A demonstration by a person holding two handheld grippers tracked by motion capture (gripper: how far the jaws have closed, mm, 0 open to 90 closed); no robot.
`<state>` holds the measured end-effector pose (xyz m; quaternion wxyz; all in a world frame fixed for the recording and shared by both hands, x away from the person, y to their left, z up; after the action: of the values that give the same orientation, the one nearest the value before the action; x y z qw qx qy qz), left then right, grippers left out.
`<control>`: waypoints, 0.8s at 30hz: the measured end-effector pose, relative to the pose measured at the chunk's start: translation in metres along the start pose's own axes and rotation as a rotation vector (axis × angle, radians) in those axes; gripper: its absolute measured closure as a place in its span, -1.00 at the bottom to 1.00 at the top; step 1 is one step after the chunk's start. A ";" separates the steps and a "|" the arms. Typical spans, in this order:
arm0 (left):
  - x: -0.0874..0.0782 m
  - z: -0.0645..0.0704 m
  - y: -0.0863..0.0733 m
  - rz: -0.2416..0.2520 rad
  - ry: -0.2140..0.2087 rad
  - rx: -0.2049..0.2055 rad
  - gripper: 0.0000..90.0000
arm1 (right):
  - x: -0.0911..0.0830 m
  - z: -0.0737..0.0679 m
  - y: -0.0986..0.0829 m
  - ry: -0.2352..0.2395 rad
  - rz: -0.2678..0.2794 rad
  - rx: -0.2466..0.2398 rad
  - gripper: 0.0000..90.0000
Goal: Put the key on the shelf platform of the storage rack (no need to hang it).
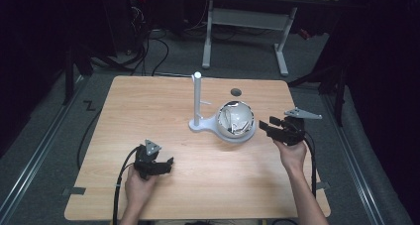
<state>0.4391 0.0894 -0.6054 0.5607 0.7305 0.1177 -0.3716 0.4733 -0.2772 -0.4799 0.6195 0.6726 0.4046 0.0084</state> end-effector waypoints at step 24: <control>0.000 0.000 0.000 0.000 0.001 -0.001 -0.59 | -0.028 0.008 -0.013 -0.034 0.044 0.008 0.03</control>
<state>0.4392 0.0895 -0.6054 0.5609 0.7305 0.1180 -0.3712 0.4521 -0.3006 -0.4793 0.6234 0.6836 0.3794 0.0091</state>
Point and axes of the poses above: each handheld gripper's, and its own axes: x roughly forward along the jaws, y roughly out of its top, z roughly to its right, the point moved 10 cm from there along x, roughly forward along the jaws, and after that the axes turned 9 degrees about y, right-handed, at the moved point
